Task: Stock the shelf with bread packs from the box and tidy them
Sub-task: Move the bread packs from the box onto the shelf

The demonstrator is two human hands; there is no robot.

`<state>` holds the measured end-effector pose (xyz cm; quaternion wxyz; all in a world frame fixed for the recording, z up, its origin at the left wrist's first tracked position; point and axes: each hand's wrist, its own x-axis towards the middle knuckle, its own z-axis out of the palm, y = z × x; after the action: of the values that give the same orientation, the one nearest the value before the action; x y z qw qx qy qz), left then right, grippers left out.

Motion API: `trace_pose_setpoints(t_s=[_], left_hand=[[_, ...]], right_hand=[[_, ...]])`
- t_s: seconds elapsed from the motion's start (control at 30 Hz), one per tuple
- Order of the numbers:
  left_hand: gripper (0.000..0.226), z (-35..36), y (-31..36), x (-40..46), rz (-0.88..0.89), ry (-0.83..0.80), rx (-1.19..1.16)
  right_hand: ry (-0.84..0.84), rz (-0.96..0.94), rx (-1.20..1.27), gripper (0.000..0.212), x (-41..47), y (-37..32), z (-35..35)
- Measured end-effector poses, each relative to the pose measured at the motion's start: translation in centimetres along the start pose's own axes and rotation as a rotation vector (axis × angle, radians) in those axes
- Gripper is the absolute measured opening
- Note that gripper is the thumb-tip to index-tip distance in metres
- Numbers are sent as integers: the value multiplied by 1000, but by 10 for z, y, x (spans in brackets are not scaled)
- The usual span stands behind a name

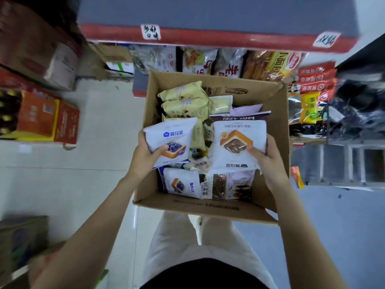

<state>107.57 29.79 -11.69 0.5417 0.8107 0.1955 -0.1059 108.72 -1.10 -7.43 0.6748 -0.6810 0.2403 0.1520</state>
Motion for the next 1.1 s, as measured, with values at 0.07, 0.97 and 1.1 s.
trace_pose_setpoints(t_s=[0.07, 0.97, 1.1], left_hand=[[52, -6, 18, -1, 12, 91, -149], [26, -162, 298, -3, 653, 432, -460], [30, -182, 332, -1, 738, 435, -561]], right_hand=[[-7, -49, -21, 37, -4, -18, 3], [-313, -781, -322, 83, -61, -317, 112], [-197, -1002, -383, 78, -73, -366, 104]])
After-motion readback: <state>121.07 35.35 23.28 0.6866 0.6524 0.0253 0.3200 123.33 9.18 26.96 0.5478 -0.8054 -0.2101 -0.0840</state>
